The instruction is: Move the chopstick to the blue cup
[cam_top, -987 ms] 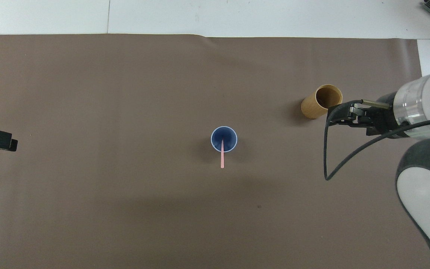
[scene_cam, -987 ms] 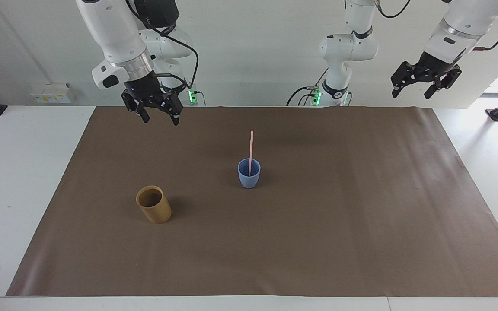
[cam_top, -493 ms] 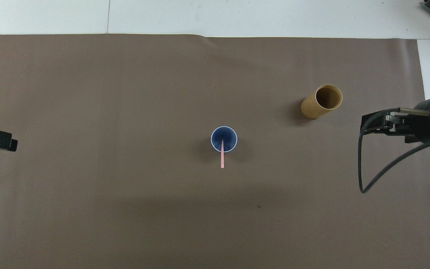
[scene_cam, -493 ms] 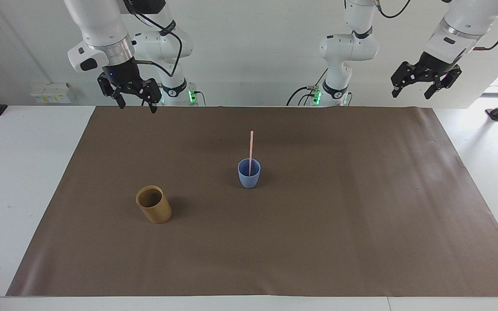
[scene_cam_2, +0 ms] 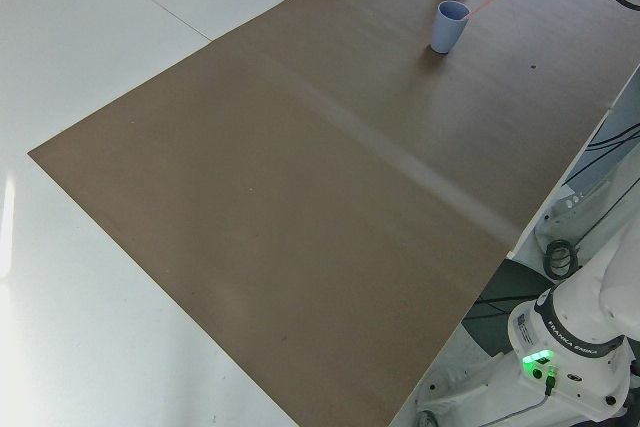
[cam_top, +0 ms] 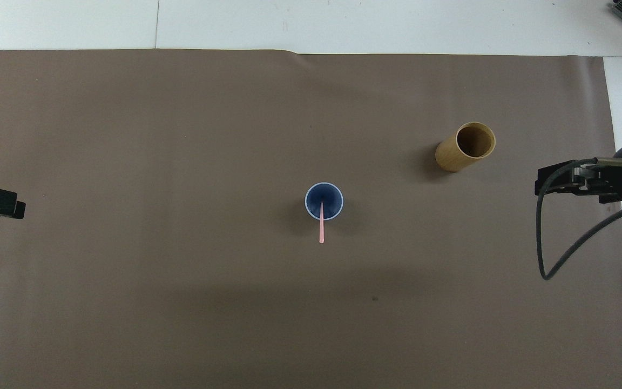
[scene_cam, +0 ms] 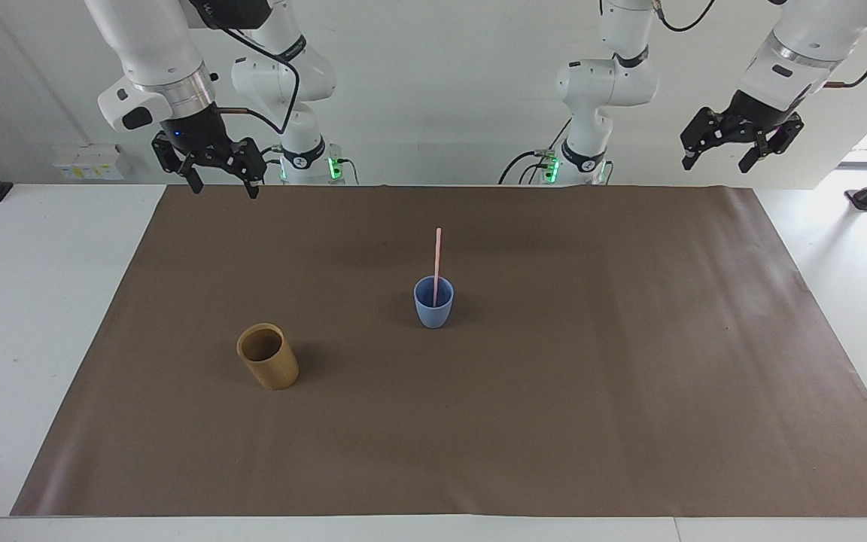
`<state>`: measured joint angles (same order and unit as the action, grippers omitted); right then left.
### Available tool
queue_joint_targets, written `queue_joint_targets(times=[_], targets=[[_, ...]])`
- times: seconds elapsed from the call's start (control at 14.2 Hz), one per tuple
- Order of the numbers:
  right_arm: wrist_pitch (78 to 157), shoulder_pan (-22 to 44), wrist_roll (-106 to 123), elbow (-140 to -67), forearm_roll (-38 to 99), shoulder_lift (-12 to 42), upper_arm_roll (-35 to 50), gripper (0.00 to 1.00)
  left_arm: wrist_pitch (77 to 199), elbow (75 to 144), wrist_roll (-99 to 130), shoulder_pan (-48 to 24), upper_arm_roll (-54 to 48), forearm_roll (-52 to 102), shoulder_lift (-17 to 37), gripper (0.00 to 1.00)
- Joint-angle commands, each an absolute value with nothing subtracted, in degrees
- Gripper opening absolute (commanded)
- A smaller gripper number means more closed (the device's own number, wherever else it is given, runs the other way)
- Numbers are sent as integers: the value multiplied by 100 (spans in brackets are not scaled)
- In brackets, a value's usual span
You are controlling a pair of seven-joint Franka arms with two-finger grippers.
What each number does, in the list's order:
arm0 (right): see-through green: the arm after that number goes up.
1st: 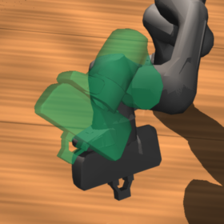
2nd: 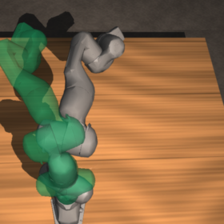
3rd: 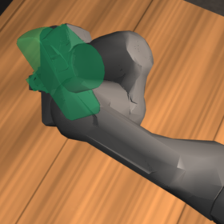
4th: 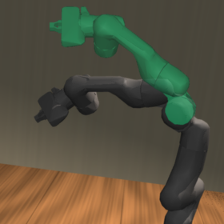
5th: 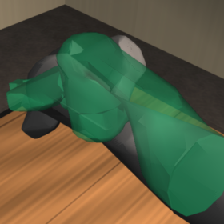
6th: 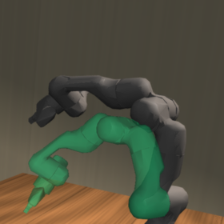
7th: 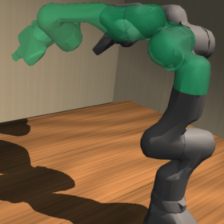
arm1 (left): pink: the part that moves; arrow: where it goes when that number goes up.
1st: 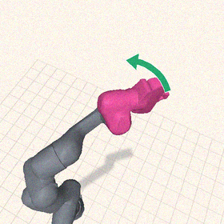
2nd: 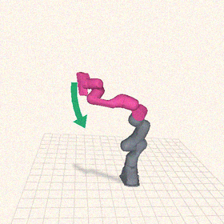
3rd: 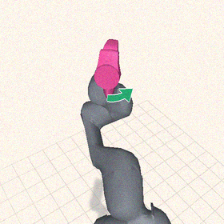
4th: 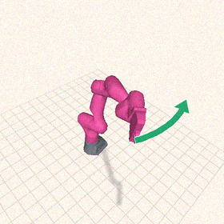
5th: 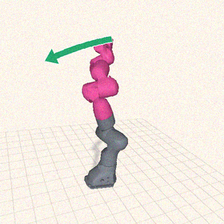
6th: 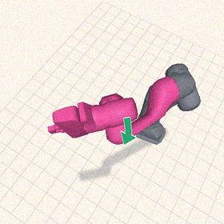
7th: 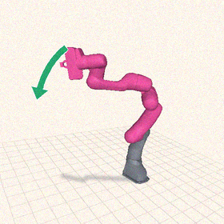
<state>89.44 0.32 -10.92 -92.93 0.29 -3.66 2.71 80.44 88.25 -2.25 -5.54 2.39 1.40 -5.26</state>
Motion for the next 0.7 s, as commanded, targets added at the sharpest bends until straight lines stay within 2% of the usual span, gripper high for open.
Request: queue_joint_targets(times=[0.0, 0.63], targets=[[8842, 26, -949, -9220, -18, -334, 290, 100, 7954, 8833, -246, -492, 211, 167, -598, 100], [8798, 26, -1019, -9246, 26, -334, 246, 100, 7954, 8833, -246, -492, 211, 167, -598, 100]])
